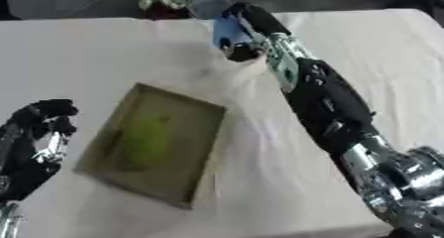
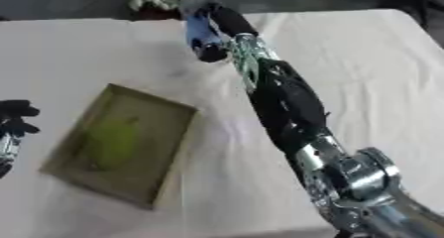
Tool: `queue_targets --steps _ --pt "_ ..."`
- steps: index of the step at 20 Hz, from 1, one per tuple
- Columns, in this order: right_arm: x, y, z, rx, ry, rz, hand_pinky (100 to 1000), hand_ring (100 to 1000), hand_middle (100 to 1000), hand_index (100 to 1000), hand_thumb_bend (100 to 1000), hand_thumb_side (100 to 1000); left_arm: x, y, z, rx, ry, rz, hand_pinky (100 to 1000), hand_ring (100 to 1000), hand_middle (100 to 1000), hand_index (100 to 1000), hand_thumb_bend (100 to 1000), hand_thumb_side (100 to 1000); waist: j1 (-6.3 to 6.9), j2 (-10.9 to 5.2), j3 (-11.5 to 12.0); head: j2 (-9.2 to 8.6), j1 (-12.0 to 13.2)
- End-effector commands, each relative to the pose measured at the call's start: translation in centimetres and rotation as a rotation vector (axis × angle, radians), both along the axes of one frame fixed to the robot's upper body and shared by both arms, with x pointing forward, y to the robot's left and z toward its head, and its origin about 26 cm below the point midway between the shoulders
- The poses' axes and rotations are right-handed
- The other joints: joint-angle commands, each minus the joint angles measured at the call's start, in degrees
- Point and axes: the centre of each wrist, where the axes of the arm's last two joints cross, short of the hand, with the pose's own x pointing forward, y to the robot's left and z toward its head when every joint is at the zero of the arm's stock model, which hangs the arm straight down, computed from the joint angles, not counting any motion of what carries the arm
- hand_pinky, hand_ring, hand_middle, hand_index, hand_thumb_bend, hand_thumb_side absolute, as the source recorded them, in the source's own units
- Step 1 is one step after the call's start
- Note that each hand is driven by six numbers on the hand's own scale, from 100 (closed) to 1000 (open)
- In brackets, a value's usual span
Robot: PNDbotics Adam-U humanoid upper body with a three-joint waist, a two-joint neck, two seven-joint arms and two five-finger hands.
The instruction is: Pick up objects on the table and place them in the box.
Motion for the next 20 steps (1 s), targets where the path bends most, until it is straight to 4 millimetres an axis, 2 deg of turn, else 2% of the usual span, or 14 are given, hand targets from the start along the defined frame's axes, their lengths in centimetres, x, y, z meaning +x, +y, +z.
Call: queue_targets --steps 1,5,10,20 --pt "-0.3 1.2 2.9 -0.01 -0.074 0.11 486 512 667 848 100 198 0.0 0.4 0.5 0.003 -0.017 0.008 606 738 628 763 100 491 0.05 -1.2 -0.21 -0.57 -0.02" --pt "-1.2 2.2 3.4 -0.068 -0.084 0.273 499 525 681 853 100 198 -0.1 0.5 0.5 0.001 -0.017 0.017 606 738 628 763 100 491 -0.17 -1.33 -0.58 -0.46 0.39" --pt "-2.8 2.9 2.8 -0.152 -0.038 0.48 513 538 692 860 100 202 -0.1 0.8 0.6 0.0 -0.019 0.032 606 738 628 763 100 489 -0.34 -1.43 -1.06 -0.47 0.96" --pt "-4.8 4.5 -1.0 -0.229 0.121 0.646 545 569 717 879 100 209 0.0 0.8 0.7 0.0 -0.025 0.035 607 737 628 763 100 487 0.0 -1.32 -1.54 -0.45 1.07"
